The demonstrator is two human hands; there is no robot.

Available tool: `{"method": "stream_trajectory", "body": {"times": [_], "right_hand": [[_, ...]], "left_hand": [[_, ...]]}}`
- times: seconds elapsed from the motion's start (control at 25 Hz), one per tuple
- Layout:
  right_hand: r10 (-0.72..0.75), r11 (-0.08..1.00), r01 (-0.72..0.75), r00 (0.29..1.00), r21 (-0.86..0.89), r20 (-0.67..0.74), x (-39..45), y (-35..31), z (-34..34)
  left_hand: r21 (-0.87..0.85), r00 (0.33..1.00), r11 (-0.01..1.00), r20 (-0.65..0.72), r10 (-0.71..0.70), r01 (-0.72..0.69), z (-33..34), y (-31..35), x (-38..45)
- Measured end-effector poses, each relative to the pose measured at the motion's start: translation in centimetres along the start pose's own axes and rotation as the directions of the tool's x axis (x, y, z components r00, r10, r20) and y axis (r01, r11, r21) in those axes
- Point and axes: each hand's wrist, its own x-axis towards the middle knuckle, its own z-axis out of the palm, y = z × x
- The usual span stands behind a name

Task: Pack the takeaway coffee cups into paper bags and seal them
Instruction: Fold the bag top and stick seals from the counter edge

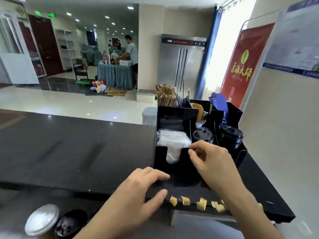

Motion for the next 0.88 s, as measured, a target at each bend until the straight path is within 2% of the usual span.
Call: {"method": "stream_trajectory", "body": {"times": [0.16,0.28,0.52,0.72,0.88], "right_hand": [[0.002,0.998,0.004,0.993,0.056,-0.115,6.3,0.0,-0.1],[0.011,0.999,-0.006,0.989,0.033,-0.150,11.0,0.2,0.1],[-0.013,1.000,0.011,0.993,-0.019,-0.119,17.0,2.1,1.5],[-0.050,0.999,0.051,0.996,0.019,-0.078,18.5,1.1,3.5],[-0.060,0.997,0.064,0.995,0.045,-0.084,19.3,0.5,4.0]], "left_hand": [[-0.012,0.996,0.999,-0.076,0.045,-0.046,-0.1,1.7,5.4],[-0.013,0.990,1.000,-0.137,0.022,-0.024,-0.6,1.7,9.3],[-0.047,0.946,0.998,-0.319,-0.052,0.040,-2.0,0.5,17.3],[-0.058,0.941,0.994,-0.320,-0.111,0.098,-2.5,0.4,21.0],[-0.050,0.965,0.995,-0.244,-0.100,0.090,-1.9,0.5,21.9]]}}
